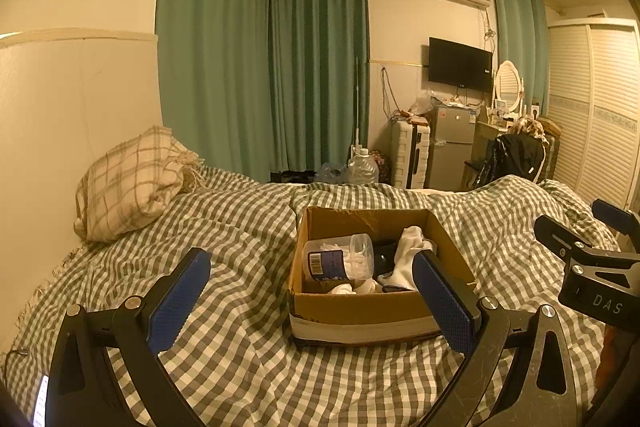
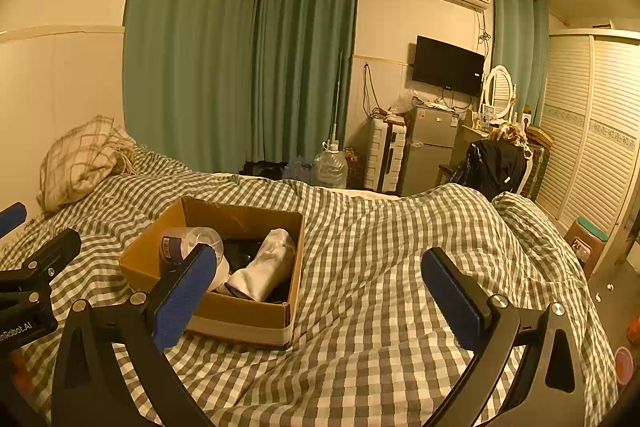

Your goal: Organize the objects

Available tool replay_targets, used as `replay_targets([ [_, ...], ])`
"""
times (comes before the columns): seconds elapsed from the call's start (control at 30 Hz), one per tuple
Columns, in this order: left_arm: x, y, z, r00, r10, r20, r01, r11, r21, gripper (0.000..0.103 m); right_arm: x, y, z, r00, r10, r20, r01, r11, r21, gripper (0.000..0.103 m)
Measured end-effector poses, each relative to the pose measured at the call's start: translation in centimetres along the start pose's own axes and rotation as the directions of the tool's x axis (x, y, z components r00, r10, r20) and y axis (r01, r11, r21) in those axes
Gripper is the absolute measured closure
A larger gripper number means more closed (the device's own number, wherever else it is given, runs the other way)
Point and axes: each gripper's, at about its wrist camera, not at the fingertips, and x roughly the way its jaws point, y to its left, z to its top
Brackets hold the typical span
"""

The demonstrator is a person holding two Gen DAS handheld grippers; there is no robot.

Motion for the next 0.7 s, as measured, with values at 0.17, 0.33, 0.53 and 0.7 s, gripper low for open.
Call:
replay_targets([
  [0.17,-0.08,0.35,-0.01,1.000,0.009,0.009,-0.009,1.000,-0.020,0.000,-0.02,-0.01,-0.12,1.000,0.001,-0.001,-0.001,1.000,0.004,0.000],
  [0.33,-0.10,0.26,-0.03,1.000,0.008,0.013,-0.008,1.000,-0.012,0.000,-0.03,-0.07,-0.20,1.000,0.000,-0.001,0.000,1.000,0.004,0.000],
  [0.53,-0.22,-0.16,-0.10,1.000,0.002,0.019,-0.002,1.000,0.005,0.000,-0.02,-0.05,-0.19,1.000,0.000,-0.003,0.000,1.000,0.003,0.000],
  [0.7,-0.24,-0.26,-0.10,1.000,0.004,0.019,-0.004,1.000,0.004,0.000,-0.12,-0.21,-0.53,1.000,-0.001,-0.008,0.001,1.000,0.004,0.000],
])
